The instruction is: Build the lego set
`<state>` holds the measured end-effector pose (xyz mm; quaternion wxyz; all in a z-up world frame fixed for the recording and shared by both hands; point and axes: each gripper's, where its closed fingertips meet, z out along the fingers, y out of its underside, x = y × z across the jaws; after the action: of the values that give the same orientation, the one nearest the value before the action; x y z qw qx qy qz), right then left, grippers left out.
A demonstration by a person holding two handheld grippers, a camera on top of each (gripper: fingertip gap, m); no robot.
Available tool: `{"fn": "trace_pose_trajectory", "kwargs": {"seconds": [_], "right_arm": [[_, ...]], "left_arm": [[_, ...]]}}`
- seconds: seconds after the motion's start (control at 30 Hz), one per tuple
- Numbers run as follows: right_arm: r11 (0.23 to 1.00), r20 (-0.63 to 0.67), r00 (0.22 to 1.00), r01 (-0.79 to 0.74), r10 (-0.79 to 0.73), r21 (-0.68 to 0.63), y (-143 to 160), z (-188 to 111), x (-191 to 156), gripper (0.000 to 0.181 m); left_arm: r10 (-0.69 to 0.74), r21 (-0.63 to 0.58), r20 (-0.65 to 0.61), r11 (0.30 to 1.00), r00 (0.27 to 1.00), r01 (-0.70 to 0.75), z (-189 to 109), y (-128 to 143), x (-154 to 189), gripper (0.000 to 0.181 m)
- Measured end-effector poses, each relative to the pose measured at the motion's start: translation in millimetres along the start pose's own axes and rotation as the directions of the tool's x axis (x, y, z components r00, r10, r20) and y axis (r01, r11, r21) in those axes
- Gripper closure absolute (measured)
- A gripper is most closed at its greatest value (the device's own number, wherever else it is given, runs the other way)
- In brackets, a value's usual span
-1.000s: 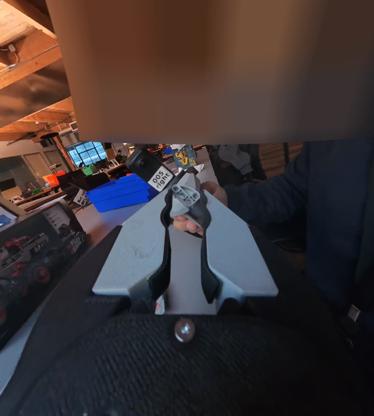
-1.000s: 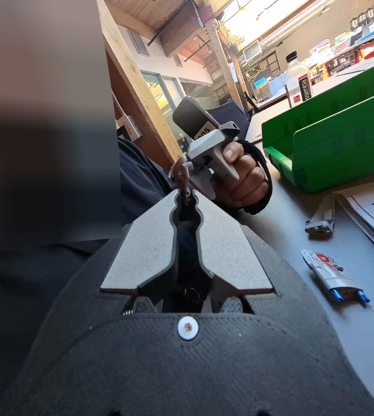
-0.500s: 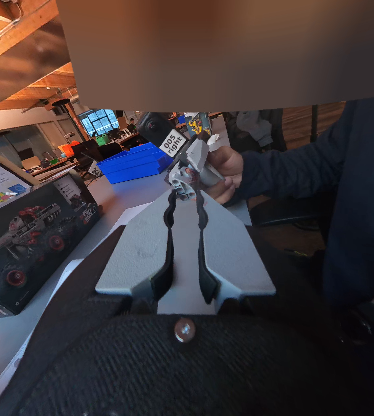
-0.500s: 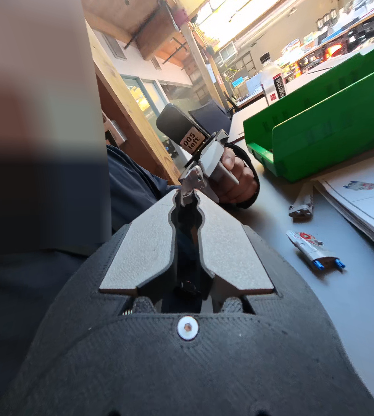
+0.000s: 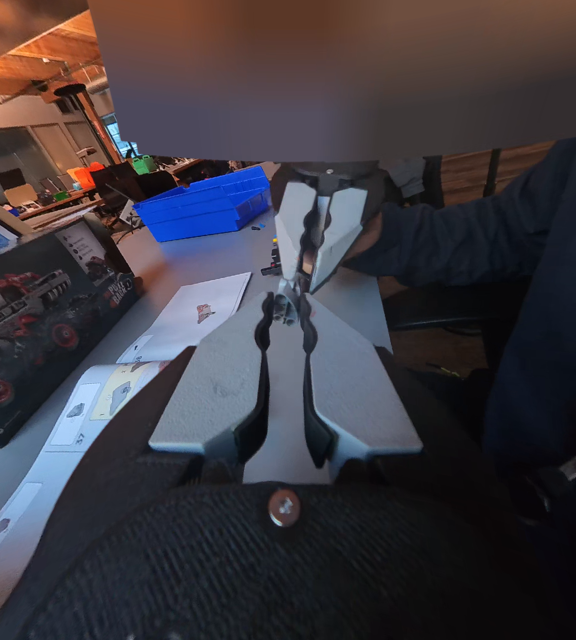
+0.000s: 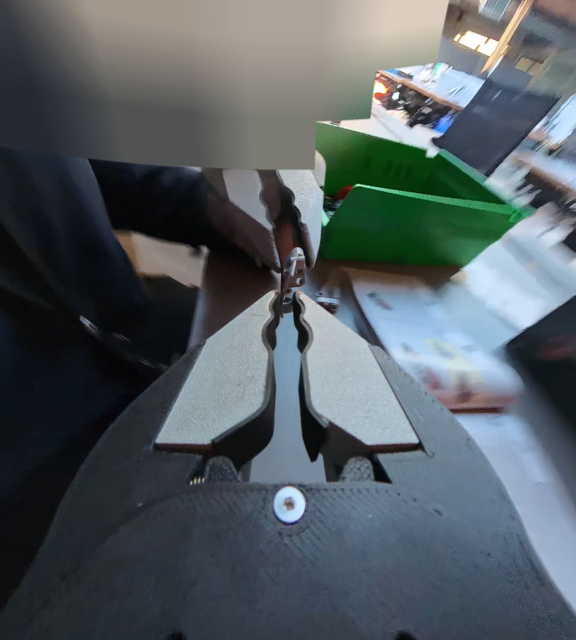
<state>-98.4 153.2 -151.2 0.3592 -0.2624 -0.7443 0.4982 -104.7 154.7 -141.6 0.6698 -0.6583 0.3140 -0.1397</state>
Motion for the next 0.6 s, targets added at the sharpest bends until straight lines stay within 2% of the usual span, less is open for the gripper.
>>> {"fn": "trace_pose_trajectory", "kwargs": {"seconds": [0.07,0.13,0.2,0.27,0.3,0.37,0.43,0.5,0.53,0.6], "right_arm": [[0.995,-0.043,0.994,0.096,-0.098,-0.038,-1,1,-1,0.177],[0.991,-0.076,0.989,0.127,-0.129,-0.031,-6,1,0,0.177],[0.996,-0.123,0.988,0.088,-0.089,-0.016,-7,3,8,0.177],[0.999,-0.157,0.988,-0.016,0.010,-0.039,1,8,17,0.179],[0.996,-0.182,0.981,-0.073,0.062,-0.054,5,10,21,0.176],[0.981,-0.242,0.956,-0.185,0.166,-0.058,8,9,32,0.171],[0.953,-0.143,0.943,-0.302,0.301,0.020,-6,14,22,0.161],[0.895,-0.032,0.900,-0.429,0.436,0.118,-24,15,17,0.156],[0.857,0.021,0.868,-0.493,0.496,0.149,-30,16,16,0.154],[0.790,0.163,0.808,-0.589,0.567,0.172,-42,18,8,0.147]], "left_arm": [[-0.017,-0.002,0.002,1.000,1.000,0.017,-1,0,-1,0.170],[0.017,-0.001,0.035,1.000,0.999,-0.017,-3,-2,-2,0.171],[0.131,-0.024,0.122,0.991,0.984,-0.129,-6,-3,-6,0.172],[0.293,-0.088,0.225,0.956,0.929,-0.280,-9,-5,-11,0.171],[0.389,-0.135,0.290,0.921,0.874,-0.365,-11,-7,-15,0.171],[0.599,-0.265,0.382,0.800,0.703,-0.538,-17,-13,-20,0.171],[0.748,-0.363,0.387,0.661,0.539,-0.657,-16,-14,-13,0.172],[0.838,-0.442,0.361,0.540,0.409,-0.716,-12,-11,-8,0.173],[0.865,-0.469,0.354,0.494,0.356,-0.732,-11,-11,-7,0.173],[0.883,-0.484,0.352,0.455,0.310,-0.747,-11,-13,-5,0.173]]}}
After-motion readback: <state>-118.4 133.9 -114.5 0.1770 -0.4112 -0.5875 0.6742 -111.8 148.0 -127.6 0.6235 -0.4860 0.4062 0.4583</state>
